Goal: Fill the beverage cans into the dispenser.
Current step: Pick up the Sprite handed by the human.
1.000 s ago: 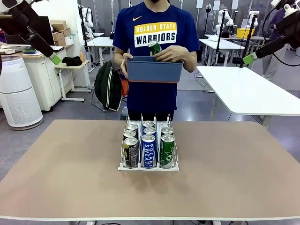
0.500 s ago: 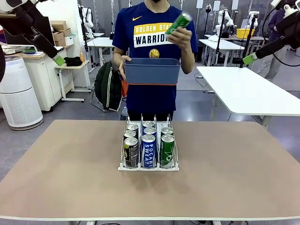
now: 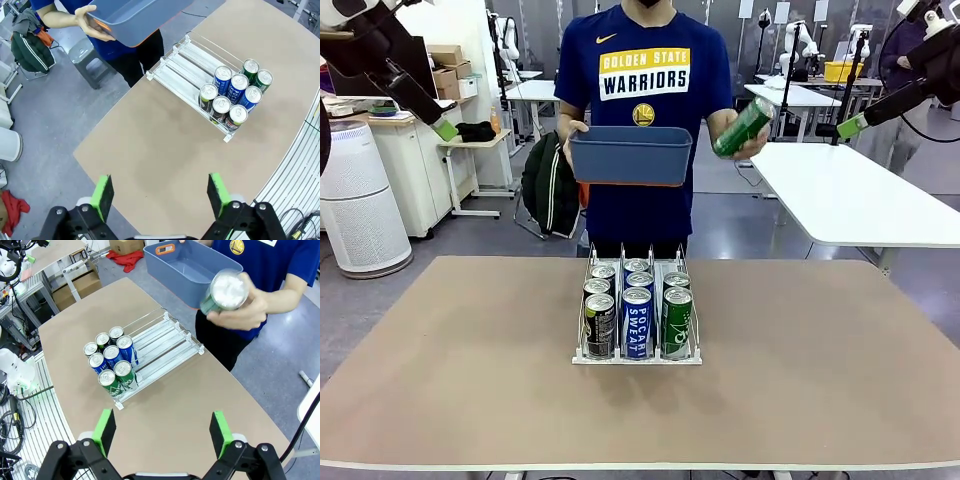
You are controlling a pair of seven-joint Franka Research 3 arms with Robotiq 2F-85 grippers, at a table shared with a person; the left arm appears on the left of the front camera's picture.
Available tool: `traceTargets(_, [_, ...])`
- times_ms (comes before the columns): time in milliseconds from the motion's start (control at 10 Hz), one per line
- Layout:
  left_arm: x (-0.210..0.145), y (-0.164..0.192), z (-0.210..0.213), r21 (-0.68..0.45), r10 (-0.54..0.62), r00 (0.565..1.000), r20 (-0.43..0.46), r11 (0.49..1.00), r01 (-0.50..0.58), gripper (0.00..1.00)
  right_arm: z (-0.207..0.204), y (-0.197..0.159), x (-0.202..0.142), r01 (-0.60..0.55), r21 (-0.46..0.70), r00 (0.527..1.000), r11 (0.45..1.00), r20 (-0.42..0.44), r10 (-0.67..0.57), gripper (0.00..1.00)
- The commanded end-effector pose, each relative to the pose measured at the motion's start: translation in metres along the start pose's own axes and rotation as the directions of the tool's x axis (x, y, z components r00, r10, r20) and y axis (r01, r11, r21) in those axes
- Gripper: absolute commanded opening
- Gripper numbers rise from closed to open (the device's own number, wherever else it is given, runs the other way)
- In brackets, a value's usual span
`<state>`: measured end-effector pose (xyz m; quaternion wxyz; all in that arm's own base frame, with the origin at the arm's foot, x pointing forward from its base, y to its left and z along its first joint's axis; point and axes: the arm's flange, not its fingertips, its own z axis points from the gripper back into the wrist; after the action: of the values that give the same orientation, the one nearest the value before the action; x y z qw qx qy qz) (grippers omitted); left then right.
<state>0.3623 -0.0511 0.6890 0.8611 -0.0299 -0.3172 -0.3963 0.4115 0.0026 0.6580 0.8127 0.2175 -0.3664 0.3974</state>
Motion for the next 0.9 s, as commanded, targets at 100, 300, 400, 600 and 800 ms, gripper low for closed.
traceTargets(100, [-0.0060, -0.0021, -0.0015, -0.002, 0.004, 1.000, -0.007, 1.000, -0.004, 1.00, -0.0018, -0.0007, -0.0015, -0.017, 0.030, 1.000, 0.999, 0.021, 0.017, 1.00])
traceTargets(300, [-0.0060, -0.0021, -0.0015, -0.002, 0.004, 1.000, -0.007, 1.000, -0.004, 1.00, -0.0018, -0.0007, -0.0015, -0.017, 0.030, 1.000, 0.999, 0.021, 0.017, 1.00])
traceTargets(400, [-0.0060, -0.0021, -0.0015, -0.002, 0.004, 1.000, -0.007, 1.000, -0.004, 1.00, -0.0018, -0.0007, -0.0015, -0.017, 0.030, 1.000, 0.999, 0.021, 0.017, 1.00])
traceTargets(600, [-0.0060, -0.0021, -0.0015, -0.002, 0.004, 1.000, -0.007, 1.000, -0.004, 1.00, -0.0018, -0.0007, -0.0015, -0.017, 0.030, 1.000, 0.999, 0.021, 0.017, 1.00])
traceTargets(800, [-0.0060, -0.0021, -0.0015, -0.002, 0.004, 1.000, -0.007, 1.000, -0.004, 1.00, -0.0018, -0.0007, -0.0015, -0.017, 0.030, 1.000, 0.999, 0.021, 0.017, 1.00])
